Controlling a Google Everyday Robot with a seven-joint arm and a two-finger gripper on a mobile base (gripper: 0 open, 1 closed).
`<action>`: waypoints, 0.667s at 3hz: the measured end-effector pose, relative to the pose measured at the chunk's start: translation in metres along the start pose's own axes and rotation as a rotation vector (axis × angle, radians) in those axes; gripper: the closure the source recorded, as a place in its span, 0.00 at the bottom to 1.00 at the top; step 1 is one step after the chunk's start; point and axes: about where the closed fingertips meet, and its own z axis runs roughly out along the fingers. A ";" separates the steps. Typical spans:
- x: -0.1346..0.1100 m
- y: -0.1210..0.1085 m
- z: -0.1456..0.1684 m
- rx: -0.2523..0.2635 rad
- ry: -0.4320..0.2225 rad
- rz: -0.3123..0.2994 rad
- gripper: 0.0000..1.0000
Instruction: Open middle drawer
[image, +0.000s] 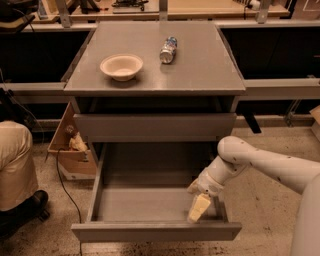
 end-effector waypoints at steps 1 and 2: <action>-0.011 -0.033 -0.014 0.066 -0.032 -0.014 0.45; -0.027 -0.060 -0.021 0.106 -0.061 -0.029 0.69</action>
Offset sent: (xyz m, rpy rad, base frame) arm 0.1075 0.0065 0.0115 0.0468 -0.1748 -0.0730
